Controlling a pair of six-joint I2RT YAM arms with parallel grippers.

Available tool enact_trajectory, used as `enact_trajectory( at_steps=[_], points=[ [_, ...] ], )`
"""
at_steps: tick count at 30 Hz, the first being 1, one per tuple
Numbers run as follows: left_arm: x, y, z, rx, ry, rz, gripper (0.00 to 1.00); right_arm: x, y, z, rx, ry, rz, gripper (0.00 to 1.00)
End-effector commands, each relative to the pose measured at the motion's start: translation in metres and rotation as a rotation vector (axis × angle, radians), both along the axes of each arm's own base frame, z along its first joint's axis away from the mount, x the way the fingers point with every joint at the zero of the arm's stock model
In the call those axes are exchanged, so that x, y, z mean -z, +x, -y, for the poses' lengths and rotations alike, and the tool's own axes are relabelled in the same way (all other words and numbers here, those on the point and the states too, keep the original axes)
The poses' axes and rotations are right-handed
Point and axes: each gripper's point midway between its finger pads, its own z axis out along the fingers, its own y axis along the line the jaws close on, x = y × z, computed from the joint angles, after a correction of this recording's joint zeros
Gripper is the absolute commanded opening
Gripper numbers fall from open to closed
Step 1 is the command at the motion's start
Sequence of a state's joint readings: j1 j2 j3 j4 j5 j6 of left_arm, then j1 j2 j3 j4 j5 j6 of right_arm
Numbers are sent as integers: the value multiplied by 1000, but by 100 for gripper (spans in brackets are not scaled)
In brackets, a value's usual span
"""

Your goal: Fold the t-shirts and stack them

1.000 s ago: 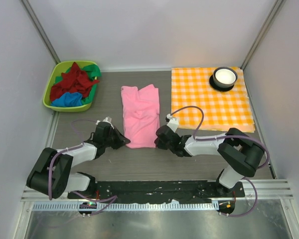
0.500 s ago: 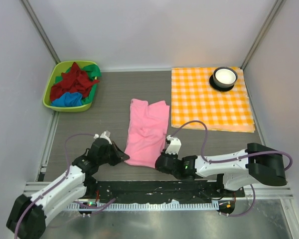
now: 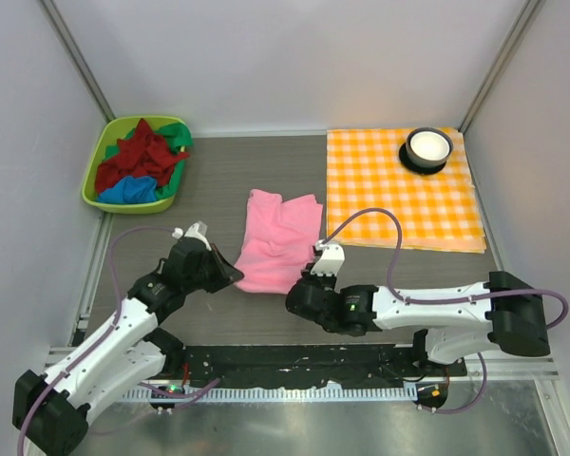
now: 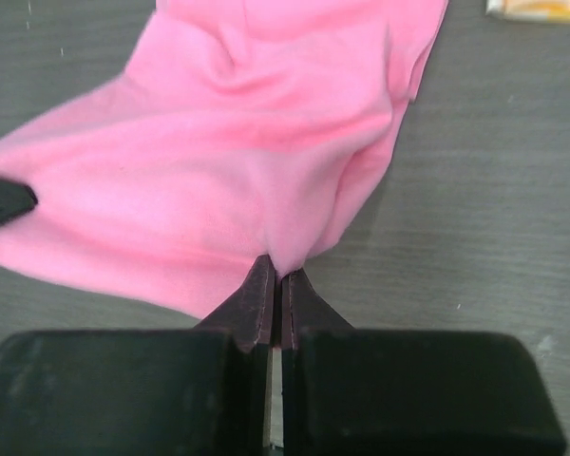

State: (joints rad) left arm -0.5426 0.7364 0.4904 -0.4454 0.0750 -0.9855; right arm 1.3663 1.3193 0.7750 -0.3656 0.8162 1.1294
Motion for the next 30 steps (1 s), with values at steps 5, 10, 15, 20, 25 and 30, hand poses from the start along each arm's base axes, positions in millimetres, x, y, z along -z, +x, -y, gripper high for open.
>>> enact_trajectory(
  at_steps=[5,10,15,20,25,30],
  points=[
    [-36,55,10,-58,27,144,0,-66,68,28,149,-39,166,1],
    [-48,90,21,-78,23,169,0,-70,111,42,190,-49,157,1],
    [-64,129,25,-110,9,194,0,-67,148,39,208,-67,140,1],
    [-52,159,25,-120,-4,147,0,-62,191,38,215,-19,99,1],
    [-43,186,17,-154,-1,135,0,-52,229,37,231,-23,76,1],
    [-19,219,13,-165,-6,85,0,-44,262,42,262,-19,61,1]
  ],
)
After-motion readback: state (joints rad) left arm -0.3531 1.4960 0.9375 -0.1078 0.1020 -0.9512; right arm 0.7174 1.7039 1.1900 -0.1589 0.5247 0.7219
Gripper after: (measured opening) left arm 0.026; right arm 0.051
